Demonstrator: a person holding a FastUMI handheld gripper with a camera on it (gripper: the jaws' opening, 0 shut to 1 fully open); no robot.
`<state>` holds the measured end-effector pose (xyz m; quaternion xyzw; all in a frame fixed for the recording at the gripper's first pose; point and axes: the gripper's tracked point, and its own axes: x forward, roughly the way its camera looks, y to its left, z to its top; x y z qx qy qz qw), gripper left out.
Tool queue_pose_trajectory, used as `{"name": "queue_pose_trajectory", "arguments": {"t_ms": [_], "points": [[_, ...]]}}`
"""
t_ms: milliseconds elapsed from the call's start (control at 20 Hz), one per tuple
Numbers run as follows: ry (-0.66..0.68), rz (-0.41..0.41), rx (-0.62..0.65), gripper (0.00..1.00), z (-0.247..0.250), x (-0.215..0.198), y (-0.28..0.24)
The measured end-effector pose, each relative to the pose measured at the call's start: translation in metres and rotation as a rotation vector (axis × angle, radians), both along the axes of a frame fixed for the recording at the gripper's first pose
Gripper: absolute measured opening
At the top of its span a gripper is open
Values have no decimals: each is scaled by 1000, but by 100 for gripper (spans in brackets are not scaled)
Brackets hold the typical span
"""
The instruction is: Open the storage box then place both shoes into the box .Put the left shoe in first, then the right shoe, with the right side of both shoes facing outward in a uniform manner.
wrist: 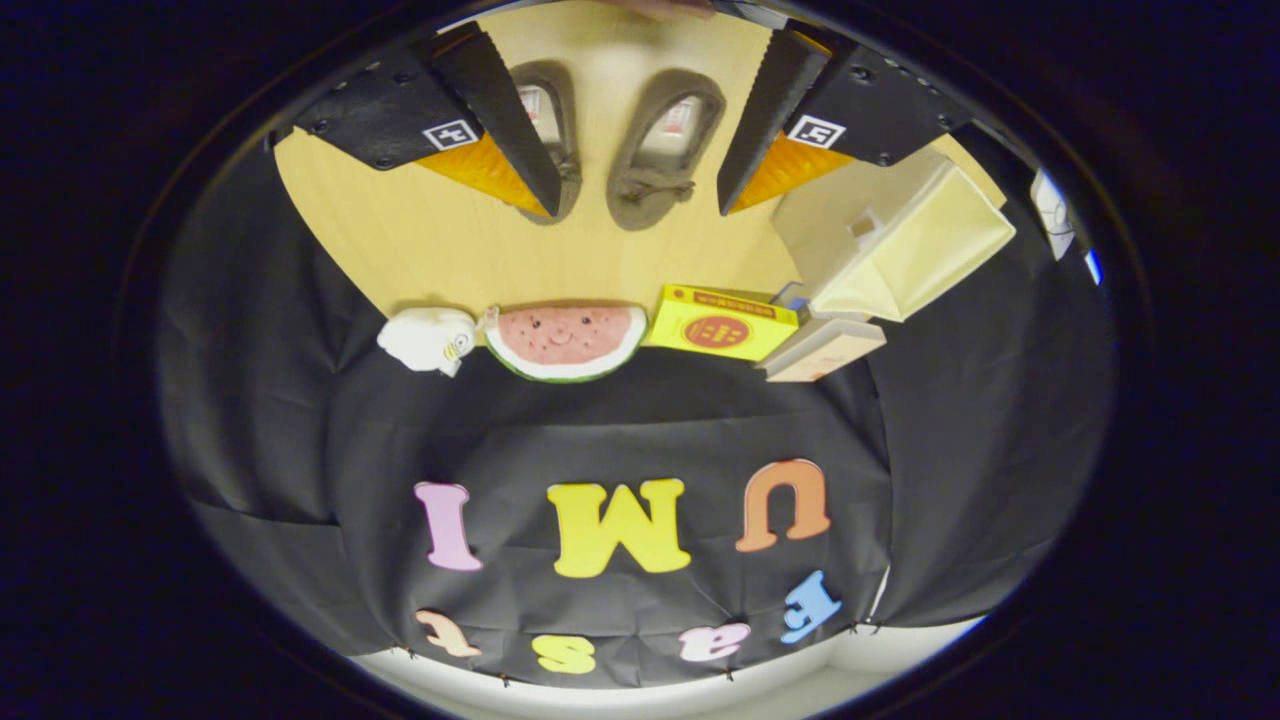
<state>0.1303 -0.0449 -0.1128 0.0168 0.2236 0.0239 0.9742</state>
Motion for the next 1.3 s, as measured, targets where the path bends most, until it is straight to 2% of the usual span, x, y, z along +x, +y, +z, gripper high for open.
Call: {"name": "queue_pose_trajectory", "arguments": {"t_ms": [500, 650, 800, 850, 1050, 1250, 1300], "points": [[336, 26, 23, 96, -103, 17, 6], [437, 38, 28, 96, -116, 21, 5], [536, 60, 10, 87, -127, 28, 4], [570, 70, 6, 80, -129, 30, 4], [679, 104, -6, 71, -135, 39, 4], [726, 159, 15, 36, -139, 38, 19], [728, 152, 23, 27, -139, 37, 19]]}}
